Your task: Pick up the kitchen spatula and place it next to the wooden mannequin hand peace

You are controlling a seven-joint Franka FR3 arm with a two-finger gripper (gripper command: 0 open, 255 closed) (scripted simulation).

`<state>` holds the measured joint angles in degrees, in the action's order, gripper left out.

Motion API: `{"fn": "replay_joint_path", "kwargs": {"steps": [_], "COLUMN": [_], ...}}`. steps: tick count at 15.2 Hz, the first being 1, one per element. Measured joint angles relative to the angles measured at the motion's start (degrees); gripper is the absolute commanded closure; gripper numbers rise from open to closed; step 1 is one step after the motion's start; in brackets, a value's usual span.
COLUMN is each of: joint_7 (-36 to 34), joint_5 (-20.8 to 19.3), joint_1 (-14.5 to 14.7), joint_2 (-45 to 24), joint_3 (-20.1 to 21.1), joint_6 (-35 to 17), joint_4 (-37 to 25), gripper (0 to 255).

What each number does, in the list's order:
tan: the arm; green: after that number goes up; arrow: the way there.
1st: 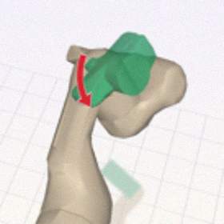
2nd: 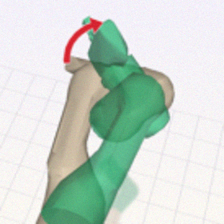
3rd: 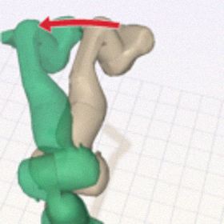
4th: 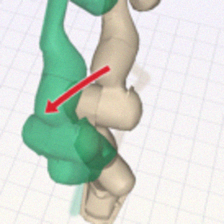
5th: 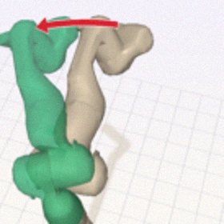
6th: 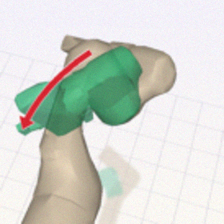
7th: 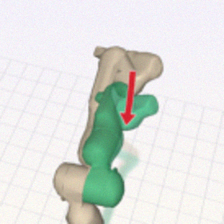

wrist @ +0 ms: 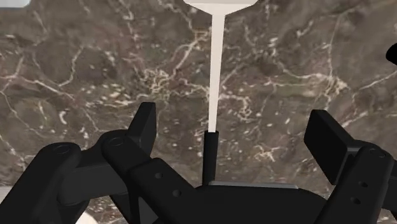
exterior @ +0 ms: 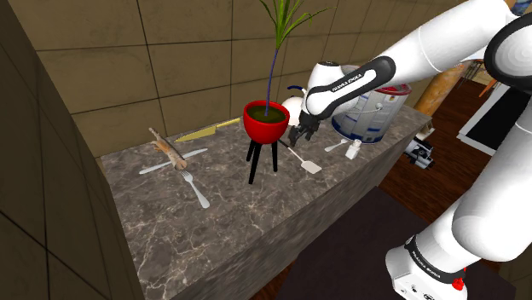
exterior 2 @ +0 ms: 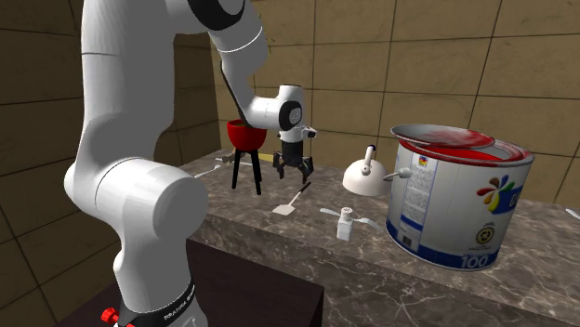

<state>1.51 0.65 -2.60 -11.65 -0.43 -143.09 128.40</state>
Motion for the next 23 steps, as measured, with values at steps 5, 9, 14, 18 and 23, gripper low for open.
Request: {"fn": "replay_joint_path", "kwargs": {"steps": [5, 9, 14, 18, 23], "joint_7": [0.81, 0.87, 0.87, 0.86, 0.86], "joint_5": [-0.03, 0.03, 0.05, 0.05, 0.05], "joint_1": [-0.36, -0.38, -0.38, -0.37, -0.37], "joint_2": [-6.54, -9.27, -10.47, -10.53, -10.53], "joint_3": [-0.15, -0.11, -0.09, -0.09, -0.09], "joint_6": [-4.21, -6.63, -7.61, -7.65, -7.65], "joint_4": [-3.02, -3.38, -3.62, -3.64, -3.64], "gripper": [0, 0, 0, 255, 255]}}
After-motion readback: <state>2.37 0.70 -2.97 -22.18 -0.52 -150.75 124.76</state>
